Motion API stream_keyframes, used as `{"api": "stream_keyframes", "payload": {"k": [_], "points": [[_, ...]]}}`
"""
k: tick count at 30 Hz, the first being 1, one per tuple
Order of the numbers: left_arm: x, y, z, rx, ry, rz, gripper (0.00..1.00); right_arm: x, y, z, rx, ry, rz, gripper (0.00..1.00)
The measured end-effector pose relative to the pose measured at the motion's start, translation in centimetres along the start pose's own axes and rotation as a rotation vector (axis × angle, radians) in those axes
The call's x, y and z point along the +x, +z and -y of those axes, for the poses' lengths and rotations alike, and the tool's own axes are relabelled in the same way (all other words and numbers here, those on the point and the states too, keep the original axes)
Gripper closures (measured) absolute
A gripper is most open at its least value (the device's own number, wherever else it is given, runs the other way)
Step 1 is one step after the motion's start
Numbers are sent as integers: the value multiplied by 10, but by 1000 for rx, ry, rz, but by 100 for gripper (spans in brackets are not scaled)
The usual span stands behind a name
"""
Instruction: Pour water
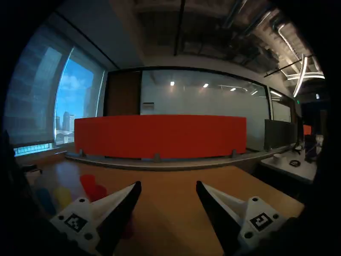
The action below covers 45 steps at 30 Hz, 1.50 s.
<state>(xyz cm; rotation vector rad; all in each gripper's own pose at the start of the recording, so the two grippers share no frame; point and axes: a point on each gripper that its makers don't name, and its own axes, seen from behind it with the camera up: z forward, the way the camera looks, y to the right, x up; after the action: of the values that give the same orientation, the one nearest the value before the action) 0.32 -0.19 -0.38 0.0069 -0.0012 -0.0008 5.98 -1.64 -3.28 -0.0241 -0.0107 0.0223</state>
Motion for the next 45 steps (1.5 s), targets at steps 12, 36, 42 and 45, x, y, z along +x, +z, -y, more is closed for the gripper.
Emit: {"api": "stream_keyframes", "payload": {"k": [12, 36, 42, 45], "points": [[0, -1, 0, 0, 1, 0, 8, -36, 15, 1, 19, 43, 2, 0], [0, 0, 0, 0, 0, 0, 7, -53, 38, -1, 24, 14, 5, 0], [0, 0, -1, 0, 1, 0, 7, -57, 37, -4, 29, -9, 3, 1], [0, 0, -1, 0, 1, 0, 7, -60, 36, -7, 26, -18, 5, 0]]}}
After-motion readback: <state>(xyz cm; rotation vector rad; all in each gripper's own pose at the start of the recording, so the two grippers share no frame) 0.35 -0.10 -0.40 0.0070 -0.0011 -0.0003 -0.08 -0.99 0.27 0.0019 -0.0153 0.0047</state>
